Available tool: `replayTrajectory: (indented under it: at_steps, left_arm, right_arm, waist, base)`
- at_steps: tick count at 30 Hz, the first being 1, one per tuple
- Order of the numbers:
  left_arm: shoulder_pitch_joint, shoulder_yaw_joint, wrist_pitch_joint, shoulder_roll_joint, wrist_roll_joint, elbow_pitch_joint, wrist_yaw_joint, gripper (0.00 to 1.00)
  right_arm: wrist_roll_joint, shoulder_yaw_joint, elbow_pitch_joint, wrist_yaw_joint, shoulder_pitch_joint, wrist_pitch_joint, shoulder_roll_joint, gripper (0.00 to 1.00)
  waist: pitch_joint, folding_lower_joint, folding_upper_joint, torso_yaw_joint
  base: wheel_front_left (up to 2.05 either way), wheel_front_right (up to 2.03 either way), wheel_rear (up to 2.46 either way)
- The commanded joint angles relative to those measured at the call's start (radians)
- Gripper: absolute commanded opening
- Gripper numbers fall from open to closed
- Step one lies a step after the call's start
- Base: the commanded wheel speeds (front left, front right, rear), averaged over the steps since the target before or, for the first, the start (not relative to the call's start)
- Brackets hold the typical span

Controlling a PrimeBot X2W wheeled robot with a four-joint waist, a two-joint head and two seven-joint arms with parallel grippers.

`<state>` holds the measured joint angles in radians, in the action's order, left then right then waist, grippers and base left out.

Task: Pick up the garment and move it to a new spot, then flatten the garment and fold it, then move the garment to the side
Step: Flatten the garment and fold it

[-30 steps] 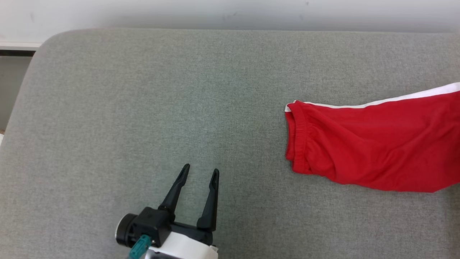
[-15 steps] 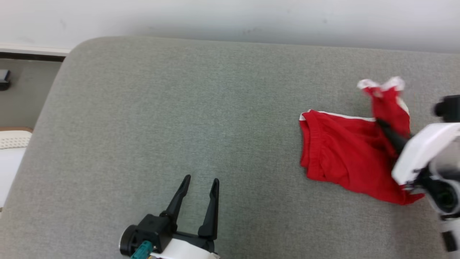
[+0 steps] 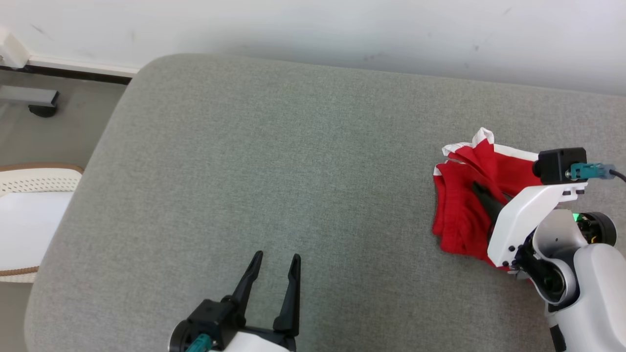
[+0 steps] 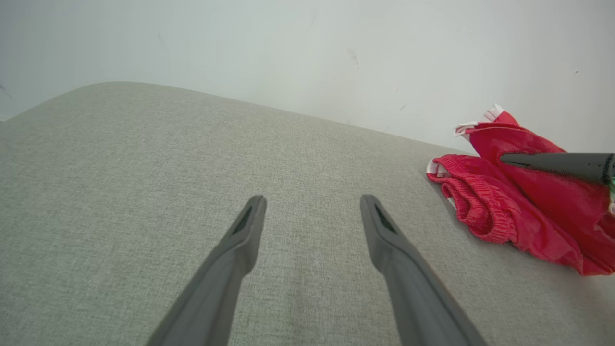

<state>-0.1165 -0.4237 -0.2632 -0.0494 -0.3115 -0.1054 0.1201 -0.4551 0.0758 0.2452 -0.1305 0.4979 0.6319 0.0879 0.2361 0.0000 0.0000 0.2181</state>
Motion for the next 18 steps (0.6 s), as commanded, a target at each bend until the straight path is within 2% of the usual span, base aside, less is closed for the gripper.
replayTrajectory:
  at_steps: [1,7,13,18]
  left_arm:
    - [0.016,0.006,-0.001,-0.003,-0.001,-0.004,0.000,1.00]
    - [0.030,0.021,-0.001,-0.003,0.002,-0.011,-0.005,1.00]
    - [0.050,0.054,-0.001,-0.003,0.024,-0.022,-0.017,1.00]
    - [0.086,0.096,-0.001,-0.003,0.038,-0.017,-0.025,1.00]
  right_arm:
    - [0.015,-0.002,0.005,0.000,-0.017,-0.015,-0.007,1.00]
    - [-0.031,0.021,-0.019,0.000,-0.040,-0.063,-0.031,1.00]
    - [-0.198,0.109,-0.130,0.000,-0.110,-0.106,-0.034,1.00]
    - [-0.187,0.128,-0.252,0.000,-0.181,-0.170,-0.023,1.00]
  waist:
    - [-0.008,0.0000,0.0000,0.000]
    - [-0.031,0.0000,0.0000,-0.023]
    - [-0.082,0.0000,0.0000,-0.053]
    - [-0.124,0.0000,0.0000,-0.087]
  base:
    - [0.00,0.00,0.00]
    - [0.00,0.00,0.00]
    - [0.00,0.00,0.00]
    - [0.00,0.00,0.00]
